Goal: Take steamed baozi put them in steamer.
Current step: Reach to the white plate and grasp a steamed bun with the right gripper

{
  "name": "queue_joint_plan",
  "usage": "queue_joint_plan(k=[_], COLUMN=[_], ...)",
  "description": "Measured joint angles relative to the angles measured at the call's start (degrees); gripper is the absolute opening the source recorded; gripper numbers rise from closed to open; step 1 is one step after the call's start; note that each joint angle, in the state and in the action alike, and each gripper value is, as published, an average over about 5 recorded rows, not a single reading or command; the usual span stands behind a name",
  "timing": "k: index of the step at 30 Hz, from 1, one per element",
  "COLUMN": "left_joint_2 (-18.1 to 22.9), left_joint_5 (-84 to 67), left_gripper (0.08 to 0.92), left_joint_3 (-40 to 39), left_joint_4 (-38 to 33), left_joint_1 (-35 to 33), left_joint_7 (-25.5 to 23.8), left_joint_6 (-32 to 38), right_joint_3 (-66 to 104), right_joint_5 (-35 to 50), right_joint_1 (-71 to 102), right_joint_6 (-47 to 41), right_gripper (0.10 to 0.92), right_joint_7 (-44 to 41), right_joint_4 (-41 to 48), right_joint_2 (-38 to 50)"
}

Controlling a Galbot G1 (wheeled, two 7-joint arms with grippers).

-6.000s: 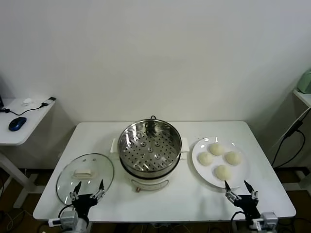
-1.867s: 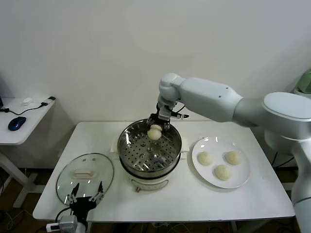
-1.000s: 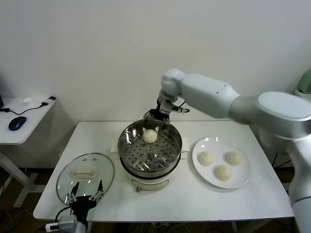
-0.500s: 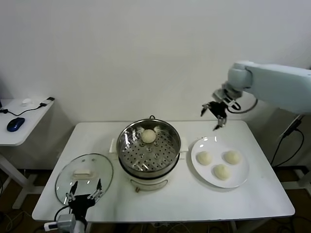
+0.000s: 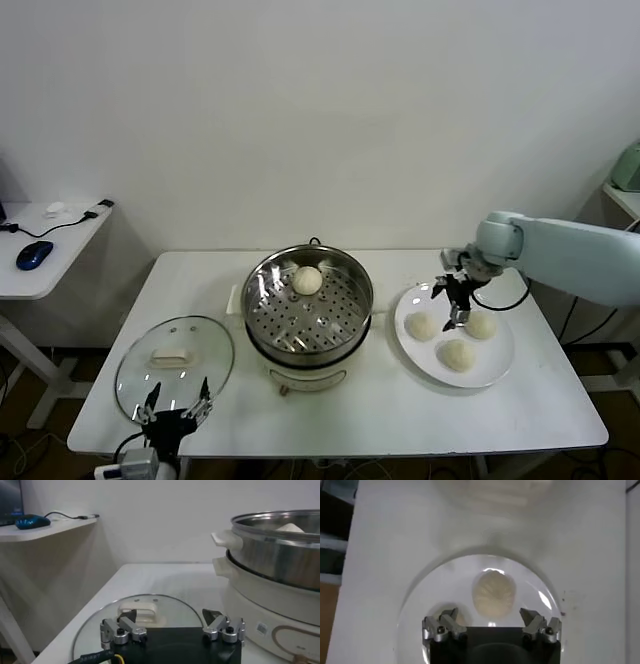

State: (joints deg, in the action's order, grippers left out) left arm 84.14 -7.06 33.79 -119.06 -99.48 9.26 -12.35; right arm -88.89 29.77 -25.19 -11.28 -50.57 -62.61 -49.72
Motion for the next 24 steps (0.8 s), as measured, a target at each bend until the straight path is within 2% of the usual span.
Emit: queue_joint_plan(k=[11, 19, 24], left_joint_2=[0.05, 0.05, 0.05], left_joint_5=[0.27, 0.34, 0.38], left_gripper=[0.823, 0.823, 0.823], left_joint_3=[0.24, 0.2, 0.15], left_joint_4=[-0.11, -0.48, -1.22], left_joint_1=[-0.72, -0.95, -1.4], left_joint_7=[0.31, 0.37, 0.3], left_joint_6=[0.2, 0.06, -0.26], right_joint_3=[7.16, 8.5, 7.47], right_joint_5=[-1.66, -1.82, -1.02], right_joint_1=[8.17, 9.2, 7.18], right_joint_6=[-2.66, -3.57, -3.78], right_gripper=[0.816, 0.682, 0.65], right_joint_7=[1.18, 0.86, 0.01], right_joint_4=[7.05, 7.64, 6.59], right_joint_2=[-3.97, -4.37, -3.98])
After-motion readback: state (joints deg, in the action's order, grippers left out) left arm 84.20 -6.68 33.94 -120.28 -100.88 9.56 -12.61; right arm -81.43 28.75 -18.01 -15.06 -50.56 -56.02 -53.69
